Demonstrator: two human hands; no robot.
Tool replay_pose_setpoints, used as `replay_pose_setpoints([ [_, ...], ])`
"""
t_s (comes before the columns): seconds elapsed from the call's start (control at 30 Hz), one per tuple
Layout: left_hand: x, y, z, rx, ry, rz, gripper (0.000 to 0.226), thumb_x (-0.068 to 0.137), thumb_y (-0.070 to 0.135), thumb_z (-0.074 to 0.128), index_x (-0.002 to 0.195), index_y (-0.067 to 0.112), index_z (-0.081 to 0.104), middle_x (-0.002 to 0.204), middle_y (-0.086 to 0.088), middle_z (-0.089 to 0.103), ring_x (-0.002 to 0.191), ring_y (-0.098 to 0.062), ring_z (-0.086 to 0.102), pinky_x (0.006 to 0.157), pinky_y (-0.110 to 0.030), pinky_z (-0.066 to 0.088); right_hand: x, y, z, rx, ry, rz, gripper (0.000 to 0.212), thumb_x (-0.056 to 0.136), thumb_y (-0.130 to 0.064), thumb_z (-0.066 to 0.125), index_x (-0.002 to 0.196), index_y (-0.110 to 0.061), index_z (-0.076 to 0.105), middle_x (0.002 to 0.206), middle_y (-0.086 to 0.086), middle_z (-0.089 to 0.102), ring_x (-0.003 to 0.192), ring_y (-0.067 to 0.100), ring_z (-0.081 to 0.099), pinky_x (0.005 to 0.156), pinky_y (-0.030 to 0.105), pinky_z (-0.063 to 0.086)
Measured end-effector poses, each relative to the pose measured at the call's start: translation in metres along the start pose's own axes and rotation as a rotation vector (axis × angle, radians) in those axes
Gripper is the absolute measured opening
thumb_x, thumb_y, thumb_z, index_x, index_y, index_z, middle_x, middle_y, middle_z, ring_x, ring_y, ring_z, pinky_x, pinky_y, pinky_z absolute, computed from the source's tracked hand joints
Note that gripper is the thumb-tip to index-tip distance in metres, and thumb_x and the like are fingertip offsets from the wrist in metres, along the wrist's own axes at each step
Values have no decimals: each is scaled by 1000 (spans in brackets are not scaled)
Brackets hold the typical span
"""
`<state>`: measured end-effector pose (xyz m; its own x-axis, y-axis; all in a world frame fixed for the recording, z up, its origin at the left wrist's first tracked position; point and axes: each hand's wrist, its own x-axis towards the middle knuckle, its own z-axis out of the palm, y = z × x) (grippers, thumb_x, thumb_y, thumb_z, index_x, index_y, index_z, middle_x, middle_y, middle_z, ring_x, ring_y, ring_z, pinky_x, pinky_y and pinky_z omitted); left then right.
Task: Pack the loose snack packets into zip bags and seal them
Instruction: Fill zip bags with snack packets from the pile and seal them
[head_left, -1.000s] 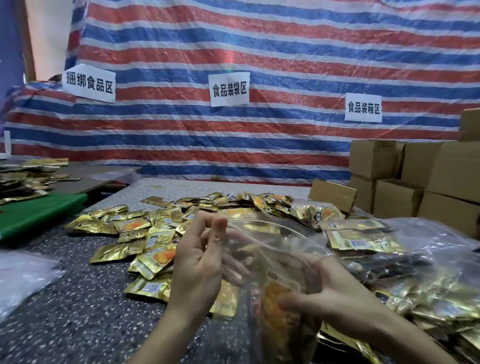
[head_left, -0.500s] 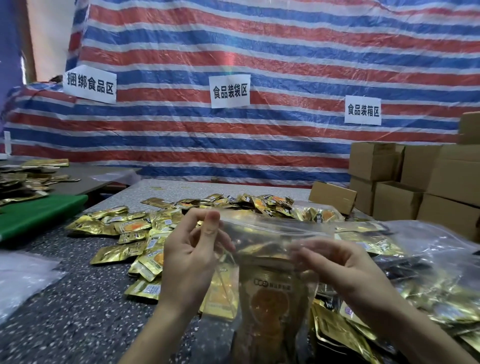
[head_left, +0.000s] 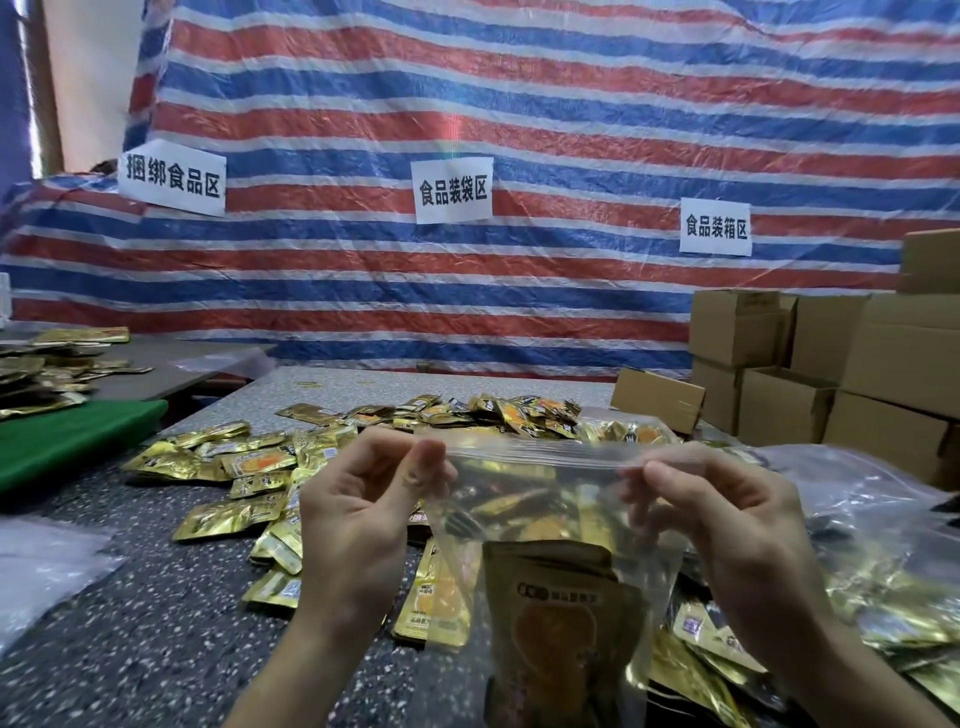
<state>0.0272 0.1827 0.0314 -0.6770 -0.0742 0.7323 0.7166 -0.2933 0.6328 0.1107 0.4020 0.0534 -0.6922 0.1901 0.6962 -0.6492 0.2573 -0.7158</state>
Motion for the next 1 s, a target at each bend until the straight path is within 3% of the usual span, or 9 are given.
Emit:
replay_pose_setpoints([
  [0.13, -1, 1, -1, -83, -38, -17, 36, 75, 59, 75, 73, 23, 71, 70, -3, 68, 67, -16, 62, 67, -22, 52, 2, 3, -3, 61, 11, 57, 22, 80, -30, 73, 84, -10, 79, 76, 14, 71, 67, 23, 61, 56, 25, 50],
  [0.2, -2, 2, 0, -99, -73, -27, 40, 71, 62, 75, 73, 23, 70, 69, -4, 67, 67, -17, 62, 67, -23, 52, 3, 5, -4, 113, -11, 118, 17, 84, -22, 73, 78, -7, 76, 73, 14, 67, 68, 24, 60, 60, 30, 50],
  [0.3, -3, 2, 1, -64, -93, -7, 43, 72, 63, 74, 74, 20, 71, 69, -5, 69, 66, -15, 64, 65, -22, 53, 6, -3, -4, 83, -63, 188, 24, 77, -31, 62, 83, -12, 76, 82, 17, 68, 79, 30, 64, 74, 34, 51],
  [0.43, -4, 4, 4, -34, -109, 24, 34, 80, 51, 74, 78, 17, 72, 69, -3, 71, 65, -12, 66, 63, -19, 53, 21, -36, 4, -465, -164, -66, 33, 72, -57, 68, 98, -39, 74, 108, -17, 71, 105, 2, 64, 87, 29, 50],
  [0.53, -5, 4, 8, -21, -145, 39, 17, 79, 33, 69, 79, 16, 72, 67, 0, 70, 63, -8, 65, 61, -17, 51, 34, -60, 27, -823, -378, -258, 39, 76, -66, 59, 102, -40, 72, 110, -29, 63, 117, -3, 52, 98, 33, 44],
  [0.6, -5, 3, 7, -16, -162, 48, 12, 80, 29, 69, 80, 18, 72, 68, 3, 70, 64, -7, 65, 62, -16, 50, 43, -67, 42, -916, -532, -233, 37, 82, -65, 60, 105, -39, 72, 109, -27, 64, 113, -6, 52, 98, 34, 46],
  [0.7, -5, 3, 5, -10, -175, 50, 8, 81, 30, 76, 79, 23, 73, 71, 2, 71, 65, -9, 66, 62, -20, 53, 54, -67, 54, -828, -705, -139, 22, 88, -47, 69, 103, -32, 75, 103, -19, 70, 100, -5, 60, 89, 28, 51],
  [0.8, -3, 3, 3, 7, -167, 55, 11, 80, 35, 72, 81, 24, 75, 74, -1, 72, 68, -12, 68, 64, -23, 55, 60, -63, 56, -712, -740, -69, 11, 89, -30, 73, 96, -23, 77, 92, -13, 73, 90, -3, 66, 81, 18, 52],
  [1.0, -2, 4, 2, 85, -228, 54, 18, 85, 39, 67, 88, 22, 72, 79, -1, 71, 71, -15, 67, 64, -24, 54, 62, -59, 55, -775, -738, -49, 2, 93, -30, 70, 91, -29, 71, 87, -10, 71, 84, 2, 65, 80, 30, 55],
])
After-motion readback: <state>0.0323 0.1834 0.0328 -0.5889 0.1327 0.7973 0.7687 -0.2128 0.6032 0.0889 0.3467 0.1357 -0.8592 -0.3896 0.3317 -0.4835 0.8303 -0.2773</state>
